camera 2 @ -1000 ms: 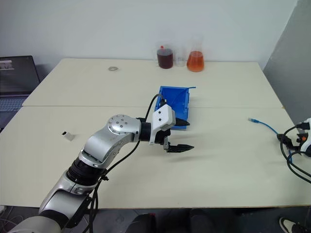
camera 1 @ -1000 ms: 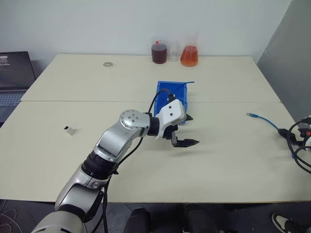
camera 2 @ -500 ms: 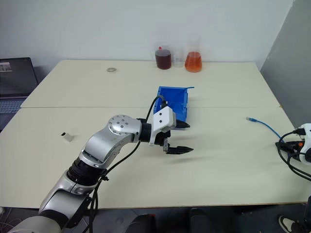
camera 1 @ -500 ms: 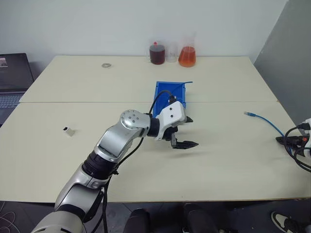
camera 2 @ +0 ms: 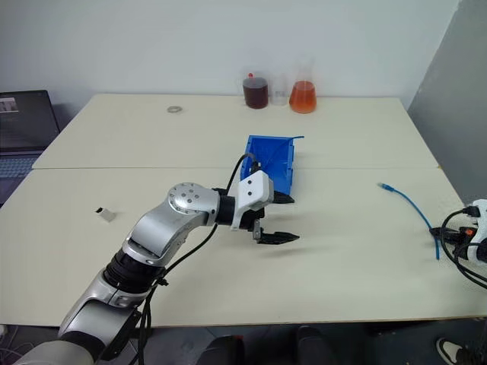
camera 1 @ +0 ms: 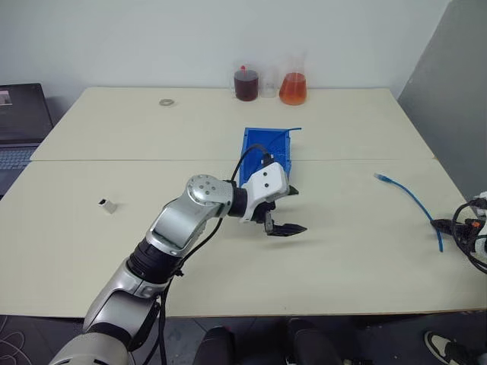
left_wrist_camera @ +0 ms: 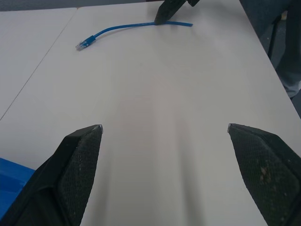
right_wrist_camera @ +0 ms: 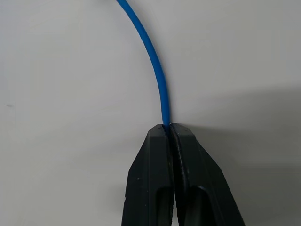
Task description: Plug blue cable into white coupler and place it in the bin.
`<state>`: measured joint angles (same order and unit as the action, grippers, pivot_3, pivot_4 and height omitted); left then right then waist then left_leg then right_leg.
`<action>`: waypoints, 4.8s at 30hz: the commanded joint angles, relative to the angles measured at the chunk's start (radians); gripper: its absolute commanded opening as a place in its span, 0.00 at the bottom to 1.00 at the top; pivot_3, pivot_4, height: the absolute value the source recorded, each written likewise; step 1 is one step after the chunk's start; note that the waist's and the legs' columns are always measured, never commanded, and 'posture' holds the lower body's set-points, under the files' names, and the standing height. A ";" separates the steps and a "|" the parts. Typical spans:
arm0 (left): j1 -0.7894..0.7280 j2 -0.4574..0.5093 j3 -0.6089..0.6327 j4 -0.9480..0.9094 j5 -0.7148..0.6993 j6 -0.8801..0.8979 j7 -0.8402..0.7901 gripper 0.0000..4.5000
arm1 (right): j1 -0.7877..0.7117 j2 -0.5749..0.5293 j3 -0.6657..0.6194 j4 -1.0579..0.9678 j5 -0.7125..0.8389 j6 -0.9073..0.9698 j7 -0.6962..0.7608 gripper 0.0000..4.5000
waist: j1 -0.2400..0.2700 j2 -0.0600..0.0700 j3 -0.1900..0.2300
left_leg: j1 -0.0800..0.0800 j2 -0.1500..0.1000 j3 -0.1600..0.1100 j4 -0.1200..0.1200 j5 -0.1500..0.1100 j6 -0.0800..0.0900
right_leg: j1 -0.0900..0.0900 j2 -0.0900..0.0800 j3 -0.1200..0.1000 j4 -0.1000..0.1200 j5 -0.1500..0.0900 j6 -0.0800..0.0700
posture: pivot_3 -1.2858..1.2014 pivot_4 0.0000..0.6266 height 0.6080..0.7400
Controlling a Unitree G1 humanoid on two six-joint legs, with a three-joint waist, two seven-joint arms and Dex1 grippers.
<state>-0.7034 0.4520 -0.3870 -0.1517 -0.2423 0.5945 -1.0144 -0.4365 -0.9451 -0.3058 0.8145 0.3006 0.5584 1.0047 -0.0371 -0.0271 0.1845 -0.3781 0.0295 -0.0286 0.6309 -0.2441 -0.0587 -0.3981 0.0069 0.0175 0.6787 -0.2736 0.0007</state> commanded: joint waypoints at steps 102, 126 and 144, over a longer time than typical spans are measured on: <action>0.622 0.271 0.142 -0.171 0.049 0.079 0.136 0.46 | 0.204 0.133 0.450 -1.310 0.079 -0.070 0.089 1.00 | 0.015 0.001 -0.003 | -0.002 0.000 -0.001 0.003 0.000 0.001 | -0.006 -0.002 -0.001 0.002 0.002 0.002 | 0.52 0.24 1.00; 0.431 0.166 0.335 -0.197 -0.264 0.185 0.090 0.05 | 0.201 0.181 0.371 -1.424 0.362 0.279 -0.063 1.00 | 0.011 -0.002 -0.004 | -0.005 0.000 -0.004 0.004 0.000 0.001 | -0.007 -0.001 -0.002 0.002 0.002 0.002 | 0.52 0.24 1.00; 0.262 0.195 0.412 -0.240 -0.610 0.418 0.048 0.05 | 0.079 0.431 0.282 -1.311 0.621 0.480 -0.292 1.00 | 0.006 -0.003 -0.003 | -0.005 0.001 -0.004 0.004 0.000 0.001 | -0.007 0.000 -0.002 0.002 0.002 0.002 | 0.52 0.24 1.00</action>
<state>-0.4263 0.6326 0.0092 -0.3564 -0.8262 1.0146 -0.9515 -0.3362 -0.5208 0.0080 -0.4894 0.8736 1.0217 0.7161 -0.0314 -0.0302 0.1814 -0.3827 0.0301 -0.0324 0.6349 -0.2445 -0.0580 -0.4052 0.0070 0.0157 0.6806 -0.2717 0.0031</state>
